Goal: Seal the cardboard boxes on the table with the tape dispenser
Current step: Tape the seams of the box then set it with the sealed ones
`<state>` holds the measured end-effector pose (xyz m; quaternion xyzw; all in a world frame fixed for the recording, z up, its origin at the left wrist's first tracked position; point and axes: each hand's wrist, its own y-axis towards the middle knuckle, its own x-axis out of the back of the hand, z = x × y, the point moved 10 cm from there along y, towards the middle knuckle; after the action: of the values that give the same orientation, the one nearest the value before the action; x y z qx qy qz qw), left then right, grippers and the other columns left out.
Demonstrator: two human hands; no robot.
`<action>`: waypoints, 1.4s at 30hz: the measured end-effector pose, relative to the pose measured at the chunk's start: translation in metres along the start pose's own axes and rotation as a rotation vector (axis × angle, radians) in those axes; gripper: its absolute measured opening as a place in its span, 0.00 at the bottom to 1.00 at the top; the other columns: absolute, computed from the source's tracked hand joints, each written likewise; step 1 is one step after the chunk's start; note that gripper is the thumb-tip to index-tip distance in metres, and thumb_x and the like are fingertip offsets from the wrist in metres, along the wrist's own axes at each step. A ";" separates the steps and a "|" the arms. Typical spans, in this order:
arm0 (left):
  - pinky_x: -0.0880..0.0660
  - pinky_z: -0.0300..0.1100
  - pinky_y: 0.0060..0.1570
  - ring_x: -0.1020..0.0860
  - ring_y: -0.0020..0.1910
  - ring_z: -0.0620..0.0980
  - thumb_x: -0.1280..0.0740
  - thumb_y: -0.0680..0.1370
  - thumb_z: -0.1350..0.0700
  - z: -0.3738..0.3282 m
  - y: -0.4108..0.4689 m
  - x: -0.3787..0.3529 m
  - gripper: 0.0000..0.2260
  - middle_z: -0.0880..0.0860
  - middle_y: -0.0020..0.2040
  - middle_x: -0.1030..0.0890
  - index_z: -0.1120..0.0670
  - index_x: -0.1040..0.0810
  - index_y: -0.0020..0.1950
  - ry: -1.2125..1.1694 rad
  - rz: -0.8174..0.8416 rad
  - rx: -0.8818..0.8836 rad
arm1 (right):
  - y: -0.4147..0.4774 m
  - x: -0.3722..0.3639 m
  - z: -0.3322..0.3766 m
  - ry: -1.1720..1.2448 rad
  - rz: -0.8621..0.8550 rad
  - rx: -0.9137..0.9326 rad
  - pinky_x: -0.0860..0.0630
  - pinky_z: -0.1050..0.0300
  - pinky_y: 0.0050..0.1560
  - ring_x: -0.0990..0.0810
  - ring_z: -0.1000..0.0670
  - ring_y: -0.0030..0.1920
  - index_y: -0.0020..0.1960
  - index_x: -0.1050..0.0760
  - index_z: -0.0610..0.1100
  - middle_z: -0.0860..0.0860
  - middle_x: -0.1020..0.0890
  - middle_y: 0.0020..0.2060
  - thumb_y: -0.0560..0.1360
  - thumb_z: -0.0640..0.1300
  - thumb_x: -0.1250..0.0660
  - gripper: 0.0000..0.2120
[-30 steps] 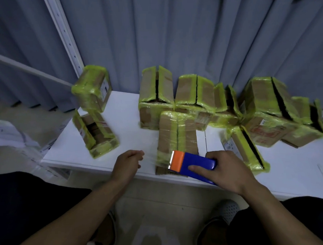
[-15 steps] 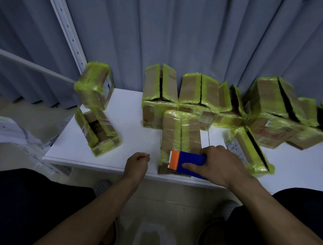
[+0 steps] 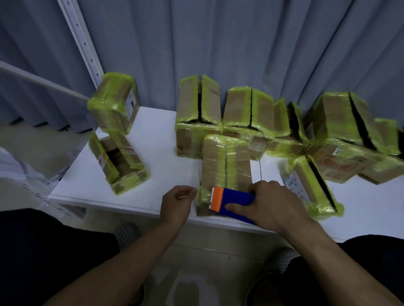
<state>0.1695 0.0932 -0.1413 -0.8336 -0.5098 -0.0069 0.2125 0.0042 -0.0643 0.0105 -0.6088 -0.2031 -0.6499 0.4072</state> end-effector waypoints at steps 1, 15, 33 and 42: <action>0.22 0.47 0.57 0.19 0.53 0.48 0.31 0.79 0.50 0.000 -0.006 -0.007 0.03 0.46 0.51 0.17 0.46 0.19 0.52 -0.051 0.040 -0.021 | 0.000 -0.001 0.000 -0.001 0.000 -0.001 0.36 0.61 0.29 0.27 0.59 0.33 0.36 0.30 0.53 0.57 0.25 0.32 0.70 0.76 0.34 0.26; 0.23 0.36 0.56 0.25 0.64 0.42 0.29 0.78 0.58 -0.054 -0.044 -0.024 0.15 0.42 0.67 0.26 0.49 0.20 0.64 0.226 0.369 -0.758 | 0.000 -0.002 -0.007 0.031 -0.005 -0.009 0.35 0.60 0.29 0.24 0.54 0.35 0.42 0.26 0.52 0.57 0.26 0.33 0.69 0.76 0.33 0.26; 0.21 0.43 0.37 0.19 0.48 0.44 0.29 0.76 0.46 -0.085 -0.053 -0.018 0.13 0.43 0.56 0.17 0.49 0.16 0.58 0.774 0.135 -1.177 | -0.014 0.015 -0.045 0.118 -0.020 -0.045 0.30 0.58 0.31 0.21 0.56 0.32 0.35 0.25 0.51 0.53 0.21 0.28 0.64 0.78 0.31 0.29; 0.24 0.42 0.35 0.23 0.51 0.51 0.27 0.72 0.61 -0.086 -0.071 -0.036 0.24 0.52 0.54 0.21 0.47 0.22 0.67 0.902 0.179 -1.255 | -0.008 0.010 -0.056 -0.004 -0.051 -0.062 0.27 0.58 0.32 0.20 0.54 0.34 0.38 0.24 0.50 0.55 0.21 0.32 0.64 0.79 0.32 0.31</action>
<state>0.1088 0.0590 -0.0462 -0.7526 -0.2055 -0.6154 -0.1125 -0.0366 -0.1052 0.0123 -0.6170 -0.1991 -0.6649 0.3709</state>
